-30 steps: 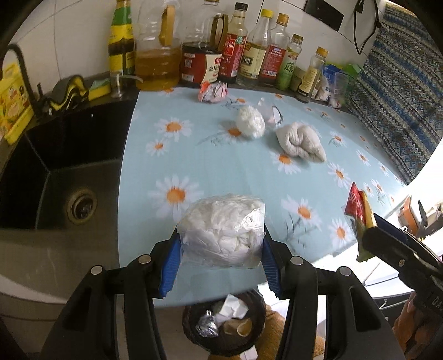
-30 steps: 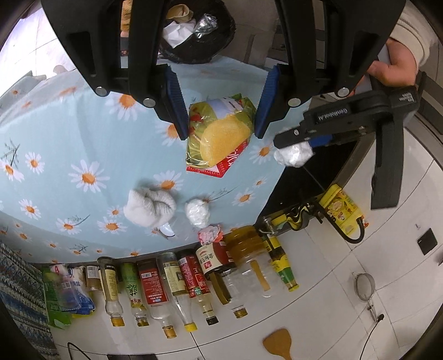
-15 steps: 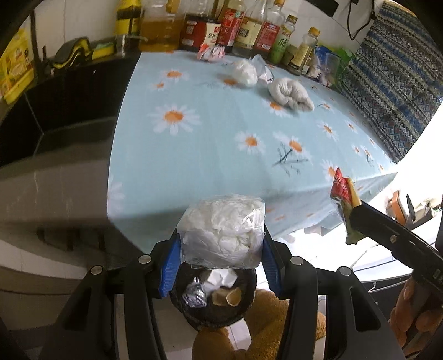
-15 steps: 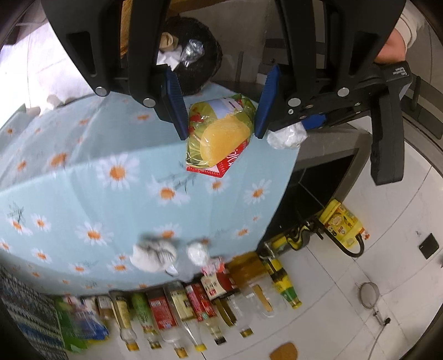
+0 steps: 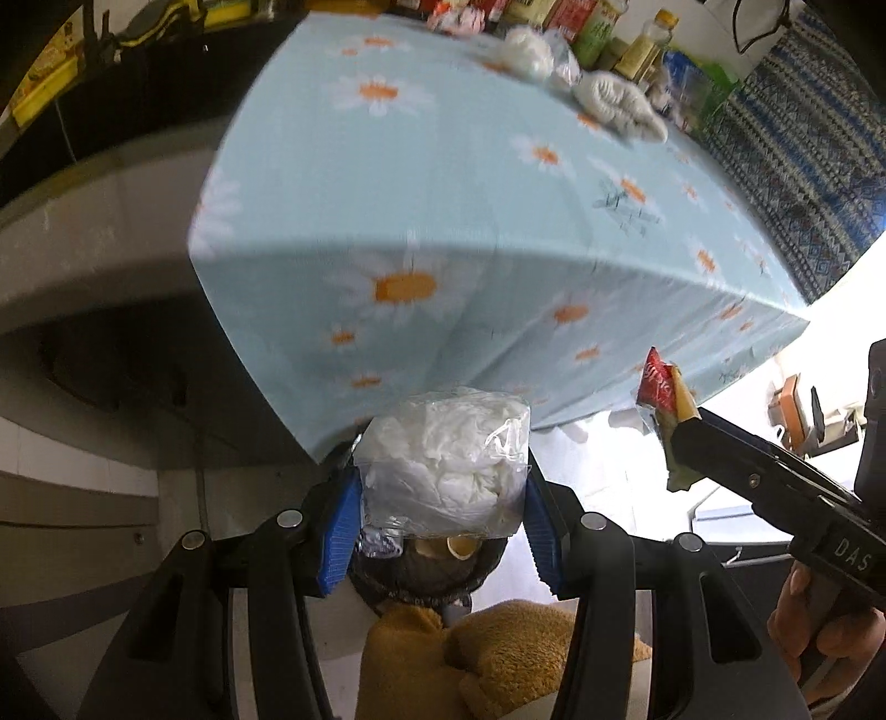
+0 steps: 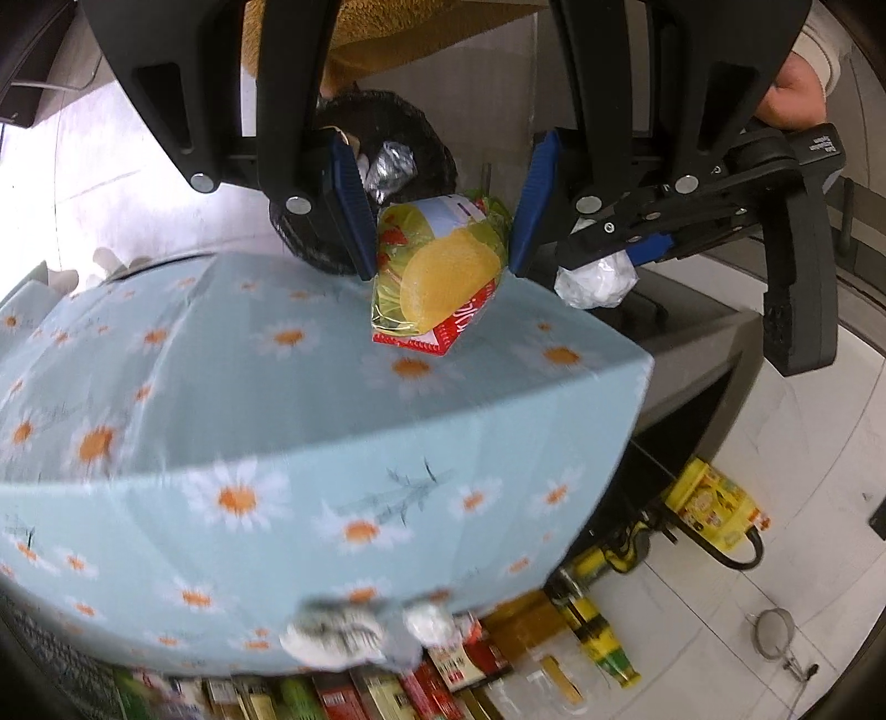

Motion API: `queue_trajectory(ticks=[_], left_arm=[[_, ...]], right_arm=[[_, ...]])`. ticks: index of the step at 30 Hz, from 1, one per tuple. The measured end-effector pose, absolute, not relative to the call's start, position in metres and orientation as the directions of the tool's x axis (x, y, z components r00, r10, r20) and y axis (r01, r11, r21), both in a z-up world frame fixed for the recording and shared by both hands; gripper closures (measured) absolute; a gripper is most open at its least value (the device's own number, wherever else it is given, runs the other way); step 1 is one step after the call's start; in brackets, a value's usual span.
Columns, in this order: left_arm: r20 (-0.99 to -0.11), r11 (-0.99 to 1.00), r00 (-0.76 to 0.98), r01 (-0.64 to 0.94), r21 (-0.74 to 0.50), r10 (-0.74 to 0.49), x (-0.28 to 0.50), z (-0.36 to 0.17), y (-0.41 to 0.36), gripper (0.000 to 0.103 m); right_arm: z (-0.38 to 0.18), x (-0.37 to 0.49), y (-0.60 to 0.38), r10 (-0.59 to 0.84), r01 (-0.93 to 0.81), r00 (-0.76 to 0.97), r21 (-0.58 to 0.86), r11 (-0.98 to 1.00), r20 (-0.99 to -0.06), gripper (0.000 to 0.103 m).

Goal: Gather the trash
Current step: 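Lift the bag and wrapper off the counter and carry them over the bin, then open the right tool to drop the yellow wrapper into the bin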

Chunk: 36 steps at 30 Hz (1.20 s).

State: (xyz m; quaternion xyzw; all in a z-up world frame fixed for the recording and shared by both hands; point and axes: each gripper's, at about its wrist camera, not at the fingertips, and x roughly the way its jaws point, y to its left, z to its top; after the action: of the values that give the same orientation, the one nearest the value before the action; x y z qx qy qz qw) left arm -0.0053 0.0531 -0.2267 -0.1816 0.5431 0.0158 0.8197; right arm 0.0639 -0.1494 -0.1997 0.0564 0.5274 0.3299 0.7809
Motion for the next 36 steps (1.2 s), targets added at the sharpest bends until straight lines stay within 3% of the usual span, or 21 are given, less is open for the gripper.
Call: queue_trajectory(ticks=[36], left_arm=[[-0.968, 0.933, 0.124, -0.267, -0.243, -0.217, 0.013, -0.368, 0.053, 0.053]], right_arm=[[-0.365, 0.092, -0.14, 0.473, -0.253, 0.005, 0.456, 0.853, -0.881, 0.054]])
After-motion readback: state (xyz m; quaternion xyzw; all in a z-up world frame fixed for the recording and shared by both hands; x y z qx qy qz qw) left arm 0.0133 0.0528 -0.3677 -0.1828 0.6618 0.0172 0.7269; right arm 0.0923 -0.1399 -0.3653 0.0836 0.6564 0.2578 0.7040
